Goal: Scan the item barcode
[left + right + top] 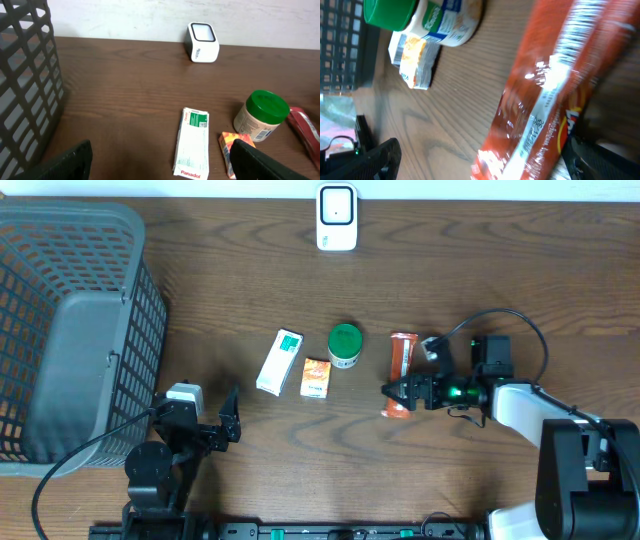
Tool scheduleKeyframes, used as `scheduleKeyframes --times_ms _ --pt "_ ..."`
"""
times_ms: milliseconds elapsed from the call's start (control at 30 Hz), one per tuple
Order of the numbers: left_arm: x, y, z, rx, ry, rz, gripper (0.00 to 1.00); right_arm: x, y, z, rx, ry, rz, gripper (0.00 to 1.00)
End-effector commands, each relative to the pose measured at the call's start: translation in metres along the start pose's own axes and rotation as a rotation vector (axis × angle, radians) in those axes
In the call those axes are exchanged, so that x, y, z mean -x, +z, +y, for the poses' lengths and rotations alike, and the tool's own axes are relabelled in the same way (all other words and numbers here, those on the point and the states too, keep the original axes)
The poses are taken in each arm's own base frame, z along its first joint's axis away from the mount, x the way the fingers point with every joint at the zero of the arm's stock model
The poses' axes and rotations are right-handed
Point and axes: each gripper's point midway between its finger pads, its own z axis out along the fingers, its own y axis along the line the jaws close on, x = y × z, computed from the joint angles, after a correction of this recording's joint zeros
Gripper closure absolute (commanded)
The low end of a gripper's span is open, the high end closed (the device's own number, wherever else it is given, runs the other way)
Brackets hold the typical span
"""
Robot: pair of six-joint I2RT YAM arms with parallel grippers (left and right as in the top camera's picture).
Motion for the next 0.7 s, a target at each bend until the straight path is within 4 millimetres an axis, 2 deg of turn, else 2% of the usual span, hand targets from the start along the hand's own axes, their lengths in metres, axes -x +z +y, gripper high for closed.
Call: scheduleKeyframes --times_ms 0,267,300,333,600,667 --pt "-0.001 0.0 -0.001 -0.01 -0.002 0.001 0.13 -0.052 0.012 -0.048 -0.265 0.162 0.137 0.02" --pt "-0.001 0.0 -0.001 -0.01 -0.002 0.001 0.13 -0.055 0.007 -0.07 -0.417 0.283 0.11 0.08" --pt "-0.001 0.0 -0.001 -0.01 -0.002 0.001 0.13 -0.053 0.006 -0.072 -0.433 0.299 0.095 0.16" --pt "-0.001 0.0 -0.001 -0.01 -0.002 0.001 0.13 -0.052 0.006 -0.073 -0.435 0.303 0.087 0.21" --pt "-0.001 0.0 -0.001 -0.01 -0.002 0.001 0.13 -0.044 0.005 -0.078 -0.462 0.319 0.047 0.35" --pt "-0.001 0.0 -0.001 -0.01 -0.002 0.001 0.13 -0.044 0.005 -0.082 -0.483 0.339 0.036 0.46"
